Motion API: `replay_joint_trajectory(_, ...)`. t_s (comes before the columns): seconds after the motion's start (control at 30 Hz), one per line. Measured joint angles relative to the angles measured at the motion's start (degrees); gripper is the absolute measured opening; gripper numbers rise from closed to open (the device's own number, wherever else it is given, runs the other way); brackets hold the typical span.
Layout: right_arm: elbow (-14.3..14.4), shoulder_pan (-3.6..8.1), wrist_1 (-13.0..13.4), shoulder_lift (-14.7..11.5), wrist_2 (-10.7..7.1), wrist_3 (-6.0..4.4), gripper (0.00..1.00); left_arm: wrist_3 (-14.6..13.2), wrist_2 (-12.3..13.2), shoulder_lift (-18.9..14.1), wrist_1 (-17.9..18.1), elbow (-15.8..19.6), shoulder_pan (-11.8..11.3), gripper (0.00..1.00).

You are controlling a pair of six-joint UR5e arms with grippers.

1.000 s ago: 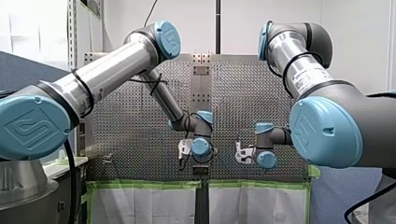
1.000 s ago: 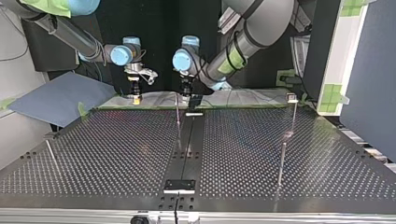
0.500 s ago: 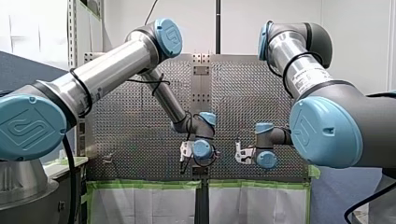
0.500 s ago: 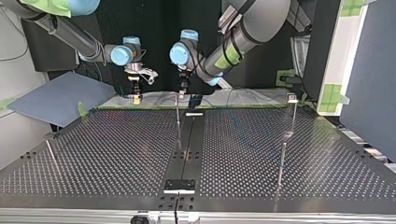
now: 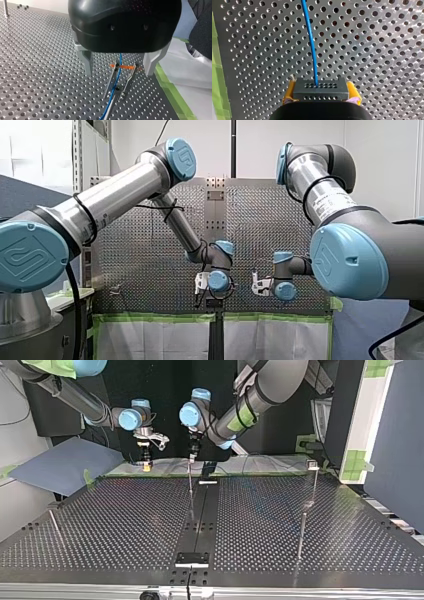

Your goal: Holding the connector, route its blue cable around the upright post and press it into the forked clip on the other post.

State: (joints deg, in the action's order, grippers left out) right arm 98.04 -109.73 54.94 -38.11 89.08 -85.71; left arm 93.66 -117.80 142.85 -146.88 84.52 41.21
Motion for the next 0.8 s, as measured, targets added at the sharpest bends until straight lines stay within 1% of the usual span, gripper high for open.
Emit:
replay_joint_trajectory(0.57,0.0,-0.02,-0.4,0.0,-0.08,0.00,0.00,0.9,-0.2,0.0,0.2,0.1,0.5,1.00)
replay_joint_trajectory(0.67,0.0,-0.01,-0.4,0.0,-0.06,0.00,0.00,0.6,-1.1,-0.4,0.3,0.7,0.8,1.00)
replay_joint_trajectory(0.8,0.0,0.02,-0.4,0.0,-0.08,0.00,0.00,0.5,-3.0,-1.9,1.5,2.4,1.7,1.00)
